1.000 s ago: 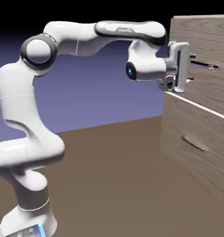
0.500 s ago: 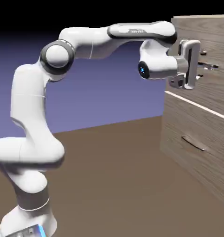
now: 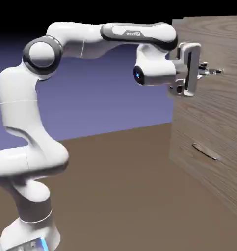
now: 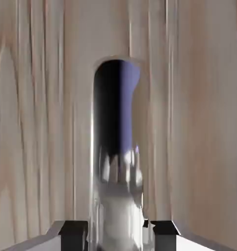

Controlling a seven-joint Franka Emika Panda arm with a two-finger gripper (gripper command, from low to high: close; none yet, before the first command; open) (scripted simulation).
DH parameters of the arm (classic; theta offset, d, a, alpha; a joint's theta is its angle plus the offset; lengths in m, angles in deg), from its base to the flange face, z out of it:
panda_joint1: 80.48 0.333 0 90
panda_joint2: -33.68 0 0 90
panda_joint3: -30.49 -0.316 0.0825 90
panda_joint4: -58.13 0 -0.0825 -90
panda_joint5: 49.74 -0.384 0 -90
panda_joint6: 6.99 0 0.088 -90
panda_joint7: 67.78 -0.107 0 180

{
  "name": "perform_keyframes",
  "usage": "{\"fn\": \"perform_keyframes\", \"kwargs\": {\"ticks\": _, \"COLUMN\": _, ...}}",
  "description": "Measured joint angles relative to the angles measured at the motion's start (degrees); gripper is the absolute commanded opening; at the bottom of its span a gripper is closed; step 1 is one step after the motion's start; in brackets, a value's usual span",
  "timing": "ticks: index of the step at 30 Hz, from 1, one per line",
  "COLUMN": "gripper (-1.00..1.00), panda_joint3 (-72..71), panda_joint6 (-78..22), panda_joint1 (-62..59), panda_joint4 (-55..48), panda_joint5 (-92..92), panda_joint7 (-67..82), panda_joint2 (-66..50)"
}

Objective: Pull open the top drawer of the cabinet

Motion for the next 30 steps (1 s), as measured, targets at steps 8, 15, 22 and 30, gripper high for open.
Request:
{"fn": "perform_keyframes", "kwargs": {"ticks": 8, "gripper": -1.00, "panda_joint3": 16.11, "panda_joint6": -1.35, "panda_joint1": 16.60, "panda_joint4": 7.70, "panda_joint5": 1.91, "panda_joint7": -3.35, "panda_joint2": 3.26}}
{"fn": "perform_keyframes", "kwargs": {"ticks": 15, "gripper": -1.00, "panda_joint3": 29.87, "panda_joint6": -2.65, "panda_joint1": 31.13, "panda_joint4": 17.62, "panda_joint5": 6.20, "panda_joint7": -10.29, "panda_joint2": 10.52}}
{"fn": "perform_keyframes", "kwargs": {"ticks": 22, "gripper": -1.00, "panda_joint3": 42.10, "panda_joint6": -2.10, "panda_joint1": 45.66, "panda_joint4": 29.44, "panda_joint5": 11.23, "panda_joint7": -16.69, "panda_joint2": 20.58}}
{"fn": "perform_keyframes", "kwargs": {"ticks": 30, "gripper": 1.00, "panda_joint3": 50.50, "panda_joint6": 1.62, "panda_joint1": 57.82, "panda_joint4": 38.61, "panda_joint5": 15.81, "panda_joint7": -20.58, "panda_joint2": 30.18}}
